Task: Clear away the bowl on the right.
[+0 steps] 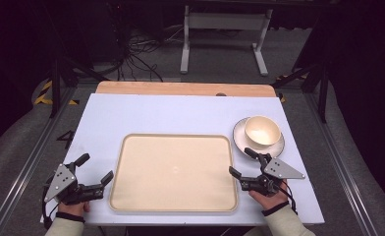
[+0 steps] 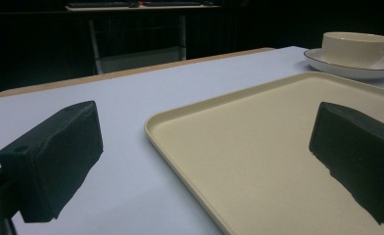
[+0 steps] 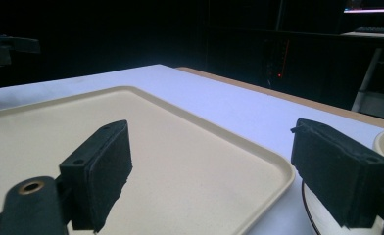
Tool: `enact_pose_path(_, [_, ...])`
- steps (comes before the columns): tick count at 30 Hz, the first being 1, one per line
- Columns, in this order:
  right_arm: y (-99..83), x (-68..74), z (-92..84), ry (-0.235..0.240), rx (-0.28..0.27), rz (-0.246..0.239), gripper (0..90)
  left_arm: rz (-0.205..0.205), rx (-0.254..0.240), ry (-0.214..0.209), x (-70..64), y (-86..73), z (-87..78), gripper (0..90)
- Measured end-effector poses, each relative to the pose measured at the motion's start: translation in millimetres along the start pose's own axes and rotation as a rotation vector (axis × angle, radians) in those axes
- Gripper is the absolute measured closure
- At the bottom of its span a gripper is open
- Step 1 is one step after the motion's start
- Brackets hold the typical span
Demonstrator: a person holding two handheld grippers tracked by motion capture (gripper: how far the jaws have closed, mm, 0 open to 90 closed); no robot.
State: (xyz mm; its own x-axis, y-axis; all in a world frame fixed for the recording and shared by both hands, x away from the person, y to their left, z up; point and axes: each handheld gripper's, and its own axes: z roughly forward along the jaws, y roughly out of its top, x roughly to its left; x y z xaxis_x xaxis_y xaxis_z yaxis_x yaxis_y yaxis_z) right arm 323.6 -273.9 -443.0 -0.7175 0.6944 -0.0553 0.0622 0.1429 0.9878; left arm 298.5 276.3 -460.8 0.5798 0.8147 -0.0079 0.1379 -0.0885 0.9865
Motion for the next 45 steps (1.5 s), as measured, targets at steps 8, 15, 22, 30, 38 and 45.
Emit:
enact_pose_path(8, [0.2, 0.3, 1.1, 0.012, 0.007, -0.001, 17.6, -0.001, -0.002, 0.001, 0.0, -0.1, 0.2, 0.2])
enact_pose_path(15, [5.5, -2.2, 0.1, 0.012, -0.003, 0.011, 20.9, 0.001, 0.0, 0.001, -0.2, 0.0, -0.1, 0.2])
enact_pose_path(22, [18.7, -8.8, -3.3, -0.002, -0.016, 0.015, 24.5, 0.004, 0.0, 0.001, -0.4, 0.0, -0.1, 0.2])
enact_pose_path(30, [39.0, -14.8, -5.8, -0.037, -0.026, -0.014, 25.8, 0.005, -0.002, 0.002, -0.5, -0.1, 0.1, 0.2])
enact_pose_path(38, [53.1, -13.2, -4.9, -0.023, -0.049, -0.027, 28.5, 0.004, -0.002, 0.002, -0.5, -0.1, 0.0, 0.2])
enact_pose_path(45, [59.8, -14.2, -5.2, -0.023, -0.058, -0.02, 31.0, 0.005, -0.001, 0.003, -0.6, -0.1, 0.0, 0.2])
